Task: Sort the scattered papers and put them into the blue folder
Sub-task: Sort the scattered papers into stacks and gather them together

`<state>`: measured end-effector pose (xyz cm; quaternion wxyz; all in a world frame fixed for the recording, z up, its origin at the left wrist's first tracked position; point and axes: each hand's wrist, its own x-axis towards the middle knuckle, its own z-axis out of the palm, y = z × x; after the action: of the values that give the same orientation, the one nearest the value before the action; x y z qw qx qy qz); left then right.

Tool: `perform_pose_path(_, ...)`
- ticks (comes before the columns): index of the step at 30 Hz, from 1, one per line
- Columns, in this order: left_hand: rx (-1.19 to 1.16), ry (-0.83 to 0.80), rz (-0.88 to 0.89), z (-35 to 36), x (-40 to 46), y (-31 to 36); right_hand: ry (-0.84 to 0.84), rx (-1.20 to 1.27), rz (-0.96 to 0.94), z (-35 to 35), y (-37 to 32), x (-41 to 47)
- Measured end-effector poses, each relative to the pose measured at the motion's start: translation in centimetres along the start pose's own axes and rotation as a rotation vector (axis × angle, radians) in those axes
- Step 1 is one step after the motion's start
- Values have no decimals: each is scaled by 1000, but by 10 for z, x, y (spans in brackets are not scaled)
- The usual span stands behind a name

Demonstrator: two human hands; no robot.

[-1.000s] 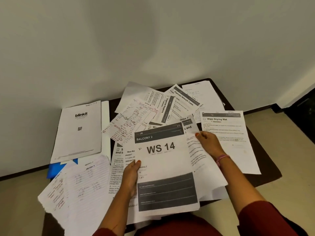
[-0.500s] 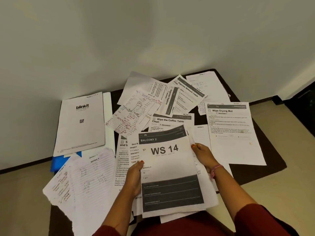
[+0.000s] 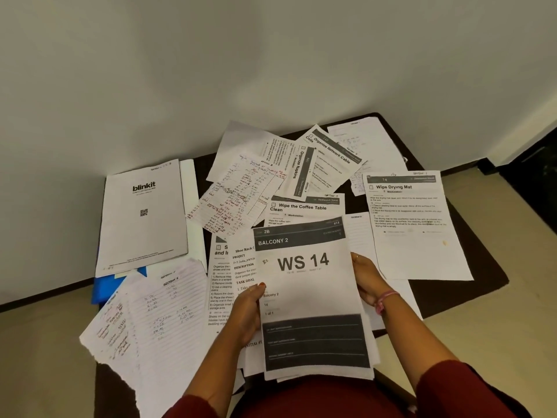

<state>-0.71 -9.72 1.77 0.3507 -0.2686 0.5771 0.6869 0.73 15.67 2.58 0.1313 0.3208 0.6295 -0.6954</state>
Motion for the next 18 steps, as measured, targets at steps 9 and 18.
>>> perform_pose_path(9, 126, 82, 95, 7, 4, -5, -56, -11, 32, 5, -2, 3)
perform_pose_path(18, 319, 246, 174, -2, 9, -3, 346, -162, -41, 1, -23, 25)
